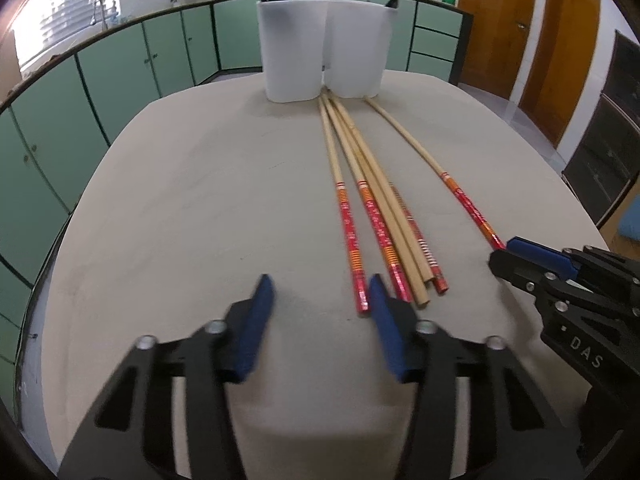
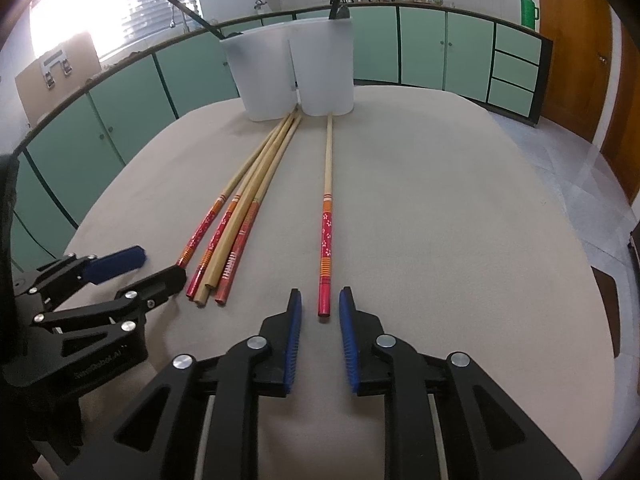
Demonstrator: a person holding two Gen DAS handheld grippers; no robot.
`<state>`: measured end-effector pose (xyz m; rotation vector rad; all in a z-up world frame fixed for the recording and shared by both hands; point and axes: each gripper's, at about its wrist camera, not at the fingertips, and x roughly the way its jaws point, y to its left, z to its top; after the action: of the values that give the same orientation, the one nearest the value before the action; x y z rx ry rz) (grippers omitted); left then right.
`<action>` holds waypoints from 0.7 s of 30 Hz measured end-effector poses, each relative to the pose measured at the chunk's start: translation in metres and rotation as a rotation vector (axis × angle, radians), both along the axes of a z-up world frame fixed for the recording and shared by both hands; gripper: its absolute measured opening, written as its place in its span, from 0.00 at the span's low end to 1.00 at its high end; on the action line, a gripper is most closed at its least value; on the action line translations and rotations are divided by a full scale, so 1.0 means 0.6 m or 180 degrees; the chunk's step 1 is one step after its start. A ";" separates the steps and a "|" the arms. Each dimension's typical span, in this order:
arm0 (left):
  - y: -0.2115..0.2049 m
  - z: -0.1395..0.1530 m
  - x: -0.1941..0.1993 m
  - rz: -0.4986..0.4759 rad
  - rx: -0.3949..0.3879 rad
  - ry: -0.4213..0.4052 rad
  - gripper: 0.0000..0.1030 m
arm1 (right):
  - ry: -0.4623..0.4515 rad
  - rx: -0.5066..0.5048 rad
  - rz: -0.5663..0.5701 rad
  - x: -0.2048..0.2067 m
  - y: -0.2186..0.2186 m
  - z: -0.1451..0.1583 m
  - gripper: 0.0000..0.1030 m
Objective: Organize utensils
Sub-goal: 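Grasp a red-patterned wooden chopstick with the right tool, then lift both held red-patterned chopsticks and insert them into the white holder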
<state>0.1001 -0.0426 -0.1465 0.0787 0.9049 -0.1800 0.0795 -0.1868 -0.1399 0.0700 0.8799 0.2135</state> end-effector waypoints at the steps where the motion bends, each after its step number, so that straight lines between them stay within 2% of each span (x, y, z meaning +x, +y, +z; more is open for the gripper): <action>1: -0.002 0.000 0.000 -0.0026 0.0001 -0.0005 0.31 | -0.0002 -0.0016 0.0000 -0.001 0.001 0.000 0.19; 4: -0.015 0.001 -0.005 -0.0123 0.0001 -0.0014 0.13 | -0.0005 -0.0066 0.0006 -0.001 0.005 0.000 0.19; 7: -0.022 0.001 -0.007 -0.0163 0.0021 -0.0023 0.06 | -0.0003 -0.0067 0.0006 0.000 0.006 0.001 0.19; 9: -0.022 0.000 -0.008 -0.0154 0.0018 -0.0027 0.06 | -0.0005 -0.0078 0.0007 0.000 0.007 0.001 0.17; 12: -0.017 0.001 -0.009 -0.0137 -0.0012 -0.0033 0.06 | -0.0009 -0.0106 0.0024 0.001 0.009 0.001 0.06; 21: 0.001 0.027 -0.018 -0.0098 -0.0051 -0.0136 0.05 | -0.0086 0.0010 -0.0042 -0.002 -0.010 0.016 0.06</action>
<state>0.0896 -0.0420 -0.1306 0.0812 0.8600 -0.2135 0.0782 -0.1926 -0.1302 0.0756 0.8521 0.2031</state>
